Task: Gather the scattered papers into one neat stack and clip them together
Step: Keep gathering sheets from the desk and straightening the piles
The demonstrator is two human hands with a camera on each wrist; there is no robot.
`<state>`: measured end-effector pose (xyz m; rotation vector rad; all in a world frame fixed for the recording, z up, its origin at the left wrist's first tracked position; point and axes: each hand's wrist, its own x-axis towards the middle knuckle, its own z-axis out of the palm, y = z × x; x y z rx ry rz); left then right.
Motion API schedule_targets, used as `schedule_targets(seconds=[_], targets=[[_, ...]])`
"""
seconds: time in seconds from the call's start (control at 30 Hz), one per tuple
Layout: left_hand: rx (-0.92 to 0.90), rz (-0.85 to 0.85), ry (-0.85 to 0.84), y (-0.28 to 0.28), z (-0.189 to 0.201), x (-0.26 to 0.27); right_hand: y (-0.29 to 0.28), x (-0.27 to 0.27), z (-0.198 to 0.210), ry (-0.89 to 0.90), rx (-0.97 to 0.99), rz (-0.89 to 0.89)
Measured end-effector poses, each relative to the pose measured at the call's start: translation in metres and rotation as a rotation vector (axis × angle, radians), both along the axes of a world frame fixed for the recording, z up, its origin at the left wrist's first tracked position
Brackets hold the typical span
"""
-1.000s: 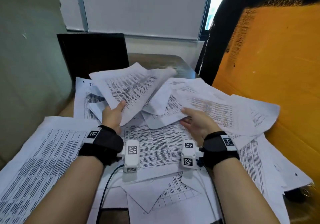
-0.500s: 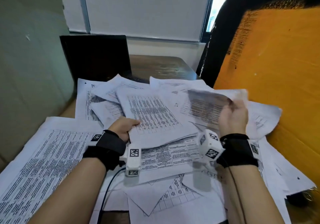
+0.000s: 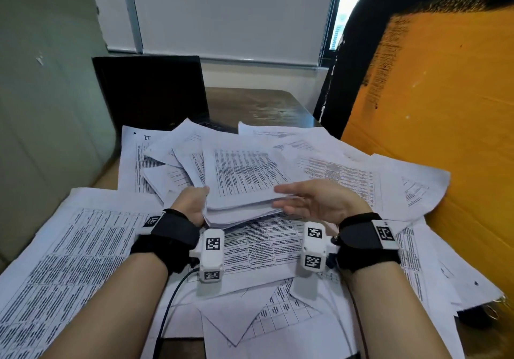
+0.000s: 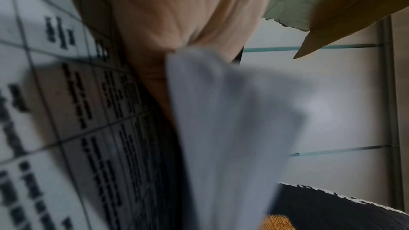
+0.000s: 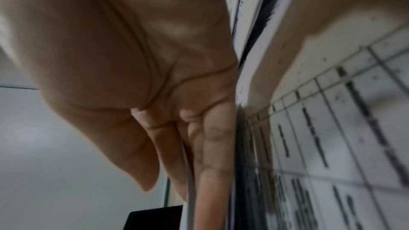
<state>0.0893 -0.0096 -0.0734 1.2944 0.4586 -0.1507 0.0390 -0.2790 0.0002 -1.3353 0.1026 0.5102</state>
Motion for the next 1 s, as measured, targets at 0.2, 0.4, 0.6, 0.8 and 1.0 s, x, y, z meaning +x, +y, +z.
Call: schedule_targets(seconds=[0.2,0.4,0.6,0.8,1.0], targets=[[0.039,0.004,-0.062,-0.013,0.027,-0.025,-0.002,0.001,-0.001,-0.025,-0.285,0.143],[0.147,-0.063,-0.053,-0.015,0.026,-0.028,0.005,0.001,-0.004,-0.203,-0.417,0.140],[0.164,-0.013,-0.143,-0.016,0.025,-0.026,-0.009,0.010,-0.008,-0.044,-0.250,-0.338],[0.160,0.026,-0.152,-0.013,0.021,-0.019,-0.036,0.010,-0.011,-0.005,-0.315,-0.514],[0.157,-0.003,-0.131,-0.013,0.024,-0.020,-0.048,0.014,-0.009,0.070,0.057,-0.480]])
